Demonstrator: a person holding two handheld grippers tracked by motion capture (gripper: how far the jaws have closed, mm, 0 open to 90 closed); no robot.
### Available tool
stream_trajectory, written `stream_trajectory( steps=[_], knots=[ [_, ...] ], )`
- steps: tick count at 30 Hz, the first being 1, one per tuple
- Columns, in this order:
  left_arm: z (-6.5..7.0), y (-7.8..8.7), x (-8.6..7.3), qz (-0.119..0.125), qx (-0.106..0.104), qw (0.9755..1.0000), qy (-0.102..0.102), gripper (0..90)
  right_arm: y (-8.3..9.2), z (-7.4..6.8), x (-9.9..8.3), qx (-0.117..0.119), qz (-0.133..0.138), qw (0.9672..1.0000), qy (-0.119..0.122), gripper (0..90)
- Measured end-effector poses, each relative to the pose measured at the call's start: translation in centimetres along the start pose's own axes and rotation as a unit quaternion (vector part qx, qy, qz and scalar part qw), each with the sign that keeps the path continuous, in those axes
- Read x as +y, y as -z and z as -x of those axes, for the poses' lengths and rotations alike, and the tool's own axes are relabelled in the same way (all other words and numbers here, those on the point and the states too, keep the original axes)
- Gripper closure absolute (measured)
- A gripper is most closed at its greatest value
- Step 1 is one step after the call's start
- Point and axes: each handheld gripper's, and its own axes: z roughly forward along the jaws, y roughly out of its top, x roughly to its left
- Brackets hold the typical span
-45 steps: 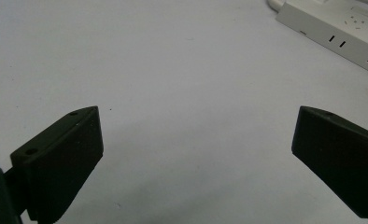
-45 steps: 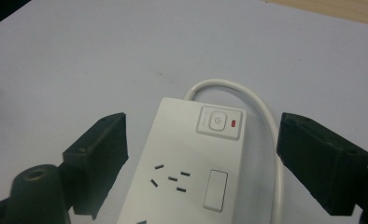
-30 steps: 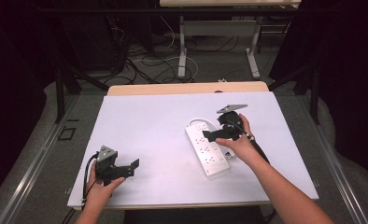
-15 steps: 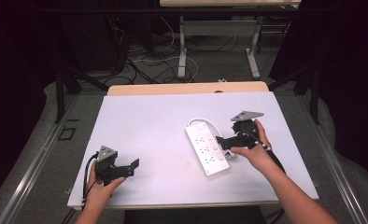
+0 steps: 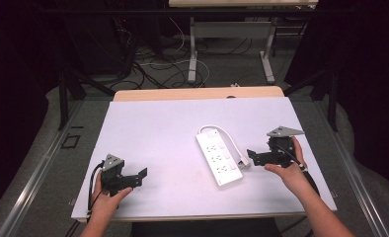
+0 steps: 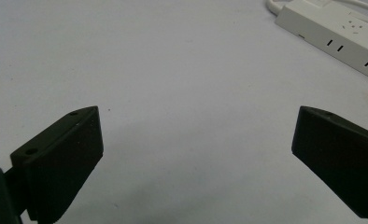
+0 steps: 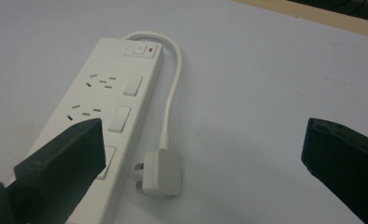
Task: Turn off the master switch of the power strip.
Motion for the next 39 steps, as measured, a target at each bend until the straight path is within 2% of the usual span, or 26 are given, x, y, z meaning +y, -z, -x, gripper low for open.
stream_trajectory(
  steps=[2, 8, 11, 18, 21, 28, 31, 37, 39],
  knots=[
    [0.0, 0.0, 0.0, 0.0, 0.0, 1.0, 0.001, 2.2, 0.4, 0.7, -0.9, -0.01, 0.002, 0.9999, -0.005, 0.0],
    [0.0, 0.0, 0.0, 0.0, 0.001, 1.0, 0.002, 2.2, 0.7, 1.6, -2.4, -0.014, 0.002, 0.9997, -0.018, 0.0],
    [0.0, 0.0, 0.0, -0.001, 0.001, 1.0, 0.002, 2.2, 0.8, 2.1, -3.7, -0.024, -0.001, 0.9995, -0.022, 0.0],
    [0.0, 0.0, 0.0, -0.001, 0.002, 1.0, 0.002, 2.1, 0.9, 2.7, -5.2, -0.038, 0.003, 0.9987, -0.034, 0.0],
    [0.0, 0.0, 0.0, -0.001, 0.002, 1.0, 0.003, 2.2, 0.8, 3.0, -5.9, -0.047, 0.013, 0.9981, -0.037, 0.0],
    [0.0, 0.0, -0.1, -0.001, 0.002, 1.0, 0.003, 2.1, 0.8, 3.6, -7.6, -0.047, 0.017, 0.9962, -0.071, 0.0],
    [0.1, 0.0, -0.1, 0.001, 0.002, 1.0, 0.005, 2.2, 0.7, 3.9, -8.0, -0.053, 0.024, 0.996, -0.068, 0.0],
    [0.0, 0.0, -0.1, -0.001, 0.002, 1.0, 0.003, 2.2, 0.5, 4.1, -8.8, -0.06, 0.035, 0.9943, -0.08, 0.0],
    [0.0, 0.0, -0.1, 0.001, 0.002, 1.0, 0.005, 2.2, 0.3, 4.3, -9.2, -0.067, 0.032, 0.9942, -0.078, 0.0]
  ],
)
